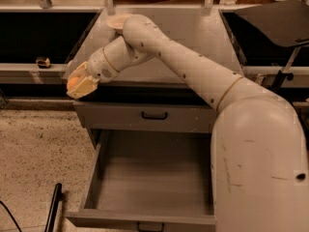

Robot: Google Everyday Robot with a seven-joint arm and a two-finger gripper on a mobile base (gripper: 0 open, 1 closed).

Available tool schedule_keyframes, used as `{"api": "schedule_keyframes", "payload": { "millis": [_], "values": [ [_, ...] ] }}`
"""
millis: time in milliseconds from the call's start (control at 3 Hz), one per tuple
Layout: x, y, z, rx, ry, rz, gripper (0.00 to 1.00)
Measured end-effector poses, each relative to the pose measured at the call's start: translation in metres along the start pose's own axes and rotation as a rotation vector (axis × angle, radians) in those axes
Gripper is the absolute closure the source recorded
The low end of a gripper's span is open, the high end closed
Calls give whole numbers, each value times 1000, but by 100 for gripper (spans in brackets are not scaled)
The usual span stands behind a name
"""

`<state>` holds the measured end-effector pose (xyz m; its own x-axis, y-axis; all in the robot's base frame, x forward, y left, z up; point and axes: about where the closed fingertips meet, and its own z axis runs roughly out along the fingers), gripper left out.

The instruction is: Place orange into middle drawer

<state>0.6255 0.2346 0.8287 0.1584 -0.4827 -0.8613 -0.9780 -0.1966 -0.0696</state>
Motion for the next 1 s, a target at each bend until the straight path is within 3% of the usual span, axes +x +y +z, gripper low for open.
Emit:
{"api": "schedule_keyframes", "payload": {
  "millis": [333,667,1000],
  "values": [
    [10,3,8,25,-78,86,100],
    [41,51,11,8,-67,190,100],
    [86,125,40,-61,-27,299,100]
  ]
}}
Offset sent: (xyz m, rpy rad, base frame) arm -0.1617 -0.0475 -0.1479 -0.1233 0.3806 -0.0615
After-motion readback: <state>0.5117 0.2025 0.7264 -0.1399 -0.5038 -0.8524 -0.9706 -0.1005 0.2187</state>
